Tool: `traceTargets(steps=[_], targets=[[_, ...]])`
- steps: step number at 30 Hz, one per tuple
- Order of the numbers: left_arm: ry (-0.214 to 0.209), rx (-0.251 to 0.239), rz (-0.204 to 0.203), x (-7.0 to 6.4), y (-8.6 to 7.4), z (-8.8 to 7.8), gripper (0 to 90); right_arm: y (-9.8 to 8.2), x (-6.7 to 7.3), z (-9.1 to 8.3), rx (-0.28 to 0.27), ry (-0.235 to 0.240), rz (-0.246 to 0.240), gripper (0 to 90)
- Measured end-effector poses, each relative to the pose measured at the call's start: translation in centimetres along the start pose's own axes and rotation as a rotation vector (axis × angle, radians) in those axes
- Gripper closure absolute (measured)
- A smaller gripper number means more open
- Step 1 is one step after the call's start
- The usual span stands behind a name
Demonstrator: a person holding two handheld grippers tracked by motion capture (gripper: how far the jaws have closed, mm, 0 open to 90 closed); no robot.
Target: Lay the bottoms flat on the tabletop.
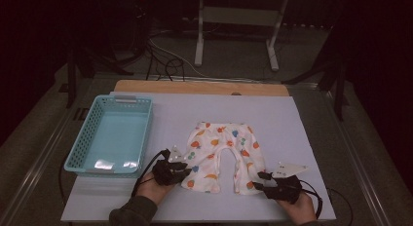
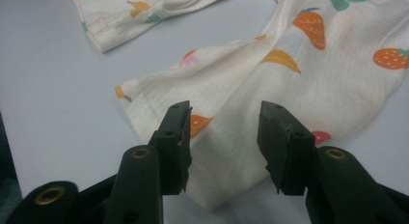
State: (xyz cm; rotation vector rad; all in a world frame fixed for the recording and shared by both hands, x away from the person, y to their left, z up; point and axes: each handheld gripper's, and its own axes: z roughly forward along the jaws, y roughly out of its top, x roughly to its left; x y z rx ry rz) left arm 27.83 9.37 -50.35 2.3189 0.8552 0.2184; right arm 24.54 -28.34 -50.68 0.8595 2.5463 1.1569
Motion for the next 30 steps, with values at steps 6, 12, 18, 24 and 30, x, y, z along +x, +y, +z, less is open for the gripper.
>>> traceTargets(steps=[6, 12, 18, 24, 30], targets=[[0.036, 0.014, 0.039, -0.9, -0.4, 0.6, 68.7, 0.0, 0.1, -0.1, 0.005, -0.001, -0.005, 55.0], [0.028, 0.021, 0.056, -1.4, -0.7, -0.2, 72.8, -0.3, 0.1, -0.6, 0.007, -0.006, -0.002, 55.5], [0.014, 0.048, 0.082, -1.5, -1.5, -0.8, 85.4, -1.5, 0.1, -1.6, 0.020, -0.014, 0.017, 62.9], [0.024, 0.049, 0.084, -1.3, -1.4, -1.6, 90.0, -1.9, 0.1, -1.6, 0.032, -0.008, 0.027, 66.7], [0.017, 0.004, 0.065, -1.2, -0.8, -2.4, 83.9, -1.5, -0.1, -0.2, 0.079, -0.020, 0.029, 74.2]])
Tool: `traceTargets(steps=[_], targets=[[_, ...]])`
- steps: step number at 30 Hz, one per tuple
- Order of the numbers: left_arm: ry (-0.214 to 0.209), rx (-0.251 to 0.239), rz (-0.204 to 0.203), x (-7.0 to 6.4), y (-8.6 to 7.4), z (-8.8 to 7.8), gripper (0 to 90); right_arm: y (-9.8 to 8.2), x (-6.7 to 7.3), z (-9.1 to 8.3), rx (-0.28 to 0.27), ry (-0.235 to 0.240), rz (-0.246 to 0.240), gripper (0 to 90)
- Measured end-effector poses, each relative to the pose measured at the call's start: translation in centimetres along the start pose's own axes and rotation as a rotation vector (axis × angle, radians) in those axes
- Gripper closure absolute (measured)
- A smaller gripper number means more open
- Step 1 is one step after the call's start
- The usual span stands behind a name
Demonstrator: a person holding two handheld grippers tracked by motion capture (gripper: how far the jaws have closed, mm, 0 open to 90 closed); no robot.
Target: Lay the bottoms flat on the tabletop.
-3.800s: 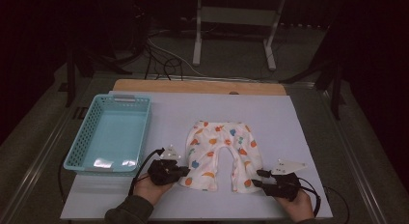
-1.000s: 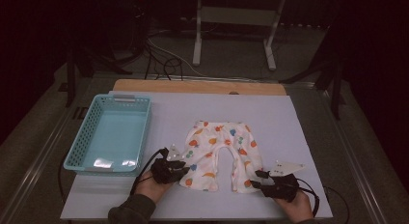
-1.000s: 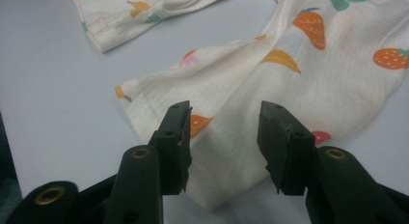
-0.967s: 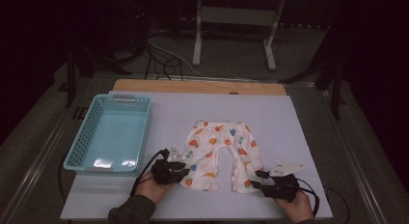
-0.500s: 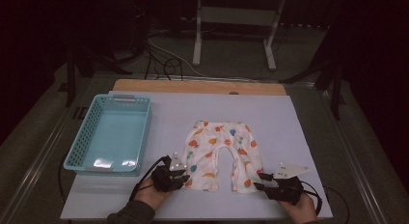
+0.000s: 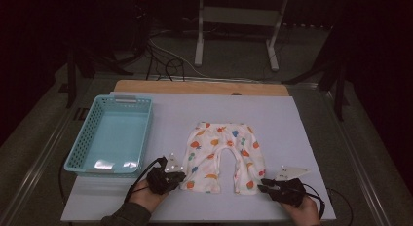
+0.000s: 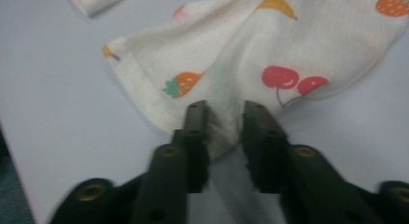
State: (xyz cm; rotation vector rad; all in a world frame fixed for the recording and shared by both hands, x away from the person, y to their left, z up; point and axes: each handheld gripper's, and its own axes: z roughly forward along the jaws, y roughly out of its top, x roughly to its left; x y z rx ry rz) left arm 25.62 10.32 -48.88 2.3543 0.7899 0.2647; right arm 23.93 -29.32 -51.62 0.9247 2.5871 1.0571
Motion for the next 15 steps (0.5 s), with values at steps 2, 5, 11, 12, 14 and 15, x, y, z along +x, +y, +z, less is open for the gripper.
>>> traceTargets(steps=[2, 5, 11, 12, 14, 15], targets=[[-0.009, -0.008, -0.007, -0.1, 0.2, 0.2, 80.7, 0.2, 0.0, 0.0, 0.002, 0.016, 0.002, 82.5], [-0.014, -0.013, -0.013, -0.2, 0.4, 0.5, 78.5, 0.2, 0.0, 0.0, 0.003, 0.012, -0.004, 86.5], [-0.024, -0.023, -0.012, -0.5, 1.0, 1.0, 75.1, 2.5, 1.1, -1.4, 0.010, 0.001, -0.068, 87.3], [-0.023, -0.026, -0.017, -0.5, 1.1, 1.1, 74.5, 3.1, 1.3, -1.3, 0.014, 0.008, -0.079, 87.3], [-0.029, -0.029, -0.018, -0.6, 1.2, 1.2, 73.3, 4.4, 1.7, -0.5, 0.011, 0.026, -0.101, 87.3], [-0.030, -0.029, -0.017, -0.6, 1.3, 1.3, 72.7, 5.0, 1.9, 0.1, 0.007, 0.040, -0.105, 87.2]])
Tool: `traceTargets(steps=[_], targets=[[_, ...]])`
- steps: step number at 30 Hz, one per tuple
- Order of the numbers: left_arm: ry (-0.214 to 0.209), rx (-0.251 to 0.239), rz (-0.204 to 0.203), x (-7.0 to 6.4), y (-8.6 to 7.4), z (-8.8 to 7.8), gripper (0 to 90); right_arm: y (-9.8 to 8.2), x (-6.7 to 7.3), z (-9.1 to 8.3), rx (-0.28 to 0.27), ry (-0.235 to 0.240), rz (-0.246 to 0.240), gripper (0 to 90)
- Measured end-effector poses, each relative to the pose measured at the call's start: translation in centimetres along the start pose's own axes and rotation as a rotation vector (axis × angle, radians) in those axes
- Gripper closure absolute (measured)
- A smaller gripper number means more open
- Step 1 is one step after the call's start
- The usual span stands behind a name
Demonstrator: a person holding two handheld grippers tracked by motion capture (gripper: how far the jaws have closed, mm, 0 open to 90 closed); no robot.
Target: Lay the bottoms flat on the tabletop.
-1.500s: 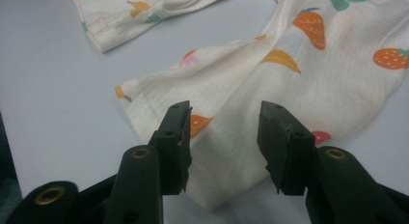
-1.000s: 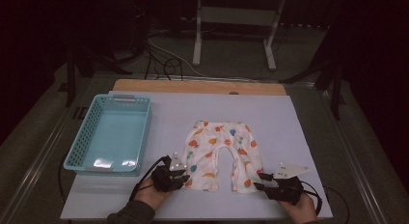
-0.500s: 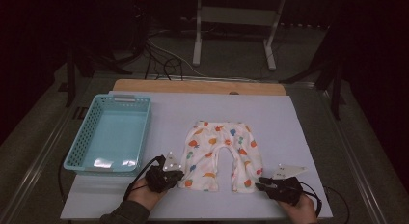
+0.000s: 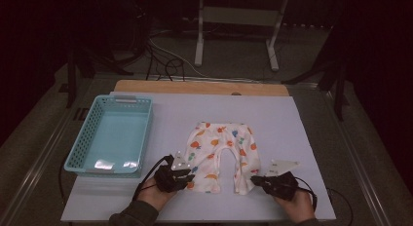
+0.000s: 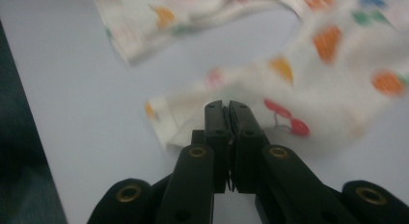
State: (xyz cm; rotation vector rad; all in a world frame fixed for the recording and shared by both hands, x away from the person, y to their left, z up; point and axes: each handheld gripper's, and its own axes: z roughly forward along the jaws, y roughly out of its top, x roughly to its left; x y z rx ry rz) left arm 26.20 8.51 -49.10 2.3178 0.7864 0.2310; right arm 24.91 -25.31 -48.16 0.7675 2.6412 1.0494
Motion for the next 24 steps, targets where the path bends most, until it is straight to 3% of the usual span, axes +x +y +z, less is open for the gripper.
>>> traceTargets(steps=[6, 9, 10, 13, 18, 19, 24], targets=[[-0.028, -0.009, -0.012, 0.0, 0.3, 0.5, 68.9, 2.0, 0.3, 5.3, 0.023, 0.084, -0.004, 86.3], [-0.036, -0.013, -0.010, -0.1, 0.5, 0.8, 67.7, 2.2, 0.2, 6.4, -0.015, 0.114, 0.027, 78.9], [-0.037, -0.015, -0.010, -0.1, 0.5, 0.9, 67.3, 2.4, 0.3, 6.4, -0.025, 0.123, 0.040, 76.1], [-0.037, -0.015, -0.010, 0.0, 0.4, 0.9, 66.9, 2.6, 0.4, 5.4, -0.058, 0.106, 0.015, 73.4], [-0.033, -0.017, -0.021, 0.1, 0.2, 0.9, 66.4, 2.0, 0.0, 3.2, -0.099, 0.043, -0.002, 78.5], [-0.032, -0.016, -0.019, 0.1, 0.2, 0.9, 66.1, 1.7, -0.2, 2.6, -0.108, 0.020, 0.007, 79.8], [-0.030, -0.013, -0.016, 0.1, 0.4, 0.9, 65.9, 0.4, -0.9, 1.1, -0.120, -0.003, 0.044, 82.4]])
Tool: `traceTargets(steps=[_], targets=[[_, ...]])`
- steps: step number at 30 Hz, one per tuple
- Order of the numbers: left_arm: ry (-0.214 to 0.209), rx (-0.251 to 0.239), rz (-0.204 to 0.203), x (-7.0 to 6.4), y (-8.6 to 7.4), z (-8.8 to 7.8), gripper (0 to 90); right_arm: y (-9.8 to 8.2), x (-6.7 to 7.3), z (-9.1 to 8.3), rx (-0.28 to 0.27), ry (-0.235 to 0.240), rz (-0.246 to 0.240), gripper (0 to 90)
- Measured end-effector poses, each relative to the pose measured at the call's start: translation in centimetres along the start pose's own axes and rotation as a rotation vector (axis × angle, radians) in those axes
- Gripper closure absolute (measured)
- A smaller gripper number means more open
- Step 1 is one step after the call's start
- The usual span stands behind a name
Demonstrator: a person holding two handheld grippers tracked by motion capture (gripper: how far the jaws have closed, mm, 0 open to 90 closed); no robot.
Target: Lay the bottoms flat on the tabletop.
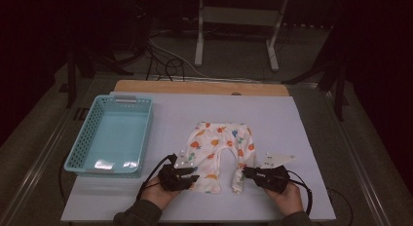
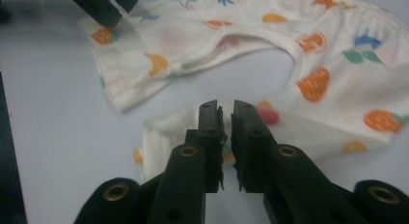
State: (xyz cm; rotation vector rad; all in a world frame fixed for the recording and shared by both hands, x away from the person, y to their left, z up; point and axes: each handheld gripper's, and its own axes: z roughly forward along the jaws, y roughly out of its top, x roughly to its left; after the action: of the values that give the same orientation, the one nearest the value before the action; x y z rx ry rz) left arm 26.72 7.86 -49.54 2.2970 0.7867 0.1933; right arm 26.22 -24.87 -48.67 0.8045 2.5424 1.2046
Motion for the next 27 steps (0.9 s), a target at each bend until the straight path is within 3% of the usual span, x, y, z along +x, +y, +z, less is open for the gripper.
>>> traceTargets(steps=[3, 10, 16, 20, 23, 27], targets=[[0.003, -0.003, -0.002, 0.1, 0.1, 0.0, 65.8, -0.4, -0.1, -0.3, -0.001, -0.006, 0.002, 82.4], [0.006, 0.004, -0.006, 0.4, 0.0, 0.1, 64.5, -1.0, 0.2, 2.1, 0.052, 0.038, 0.018, 73.2], [0.006, 0.004, -0.020, 0.6, -0.4, 0.0, 63.9, -1.1, 0.5, 3.7, 0.090, 0.030, -0.006, 71.8], [0.004, -0.001, -0.025, 0.7, -0.6, 0.0, 63.9, -1.1, 0.7, 3.5, 0.098, 0.025, -0.015, 86.3], [0.004, -0.004, -0.024, 0.7, -0.6, 0.0, 63.7, -1.0, 0.8, 3.0, 0.107, 0.025, -0.031, 88.1], [0.003, -0.003, -0.024, 0.6, -0.6, 0.0, 63.6, -1.4, 0.7, 0.8, 0.122, 0.020, -0.038, 88.2]])
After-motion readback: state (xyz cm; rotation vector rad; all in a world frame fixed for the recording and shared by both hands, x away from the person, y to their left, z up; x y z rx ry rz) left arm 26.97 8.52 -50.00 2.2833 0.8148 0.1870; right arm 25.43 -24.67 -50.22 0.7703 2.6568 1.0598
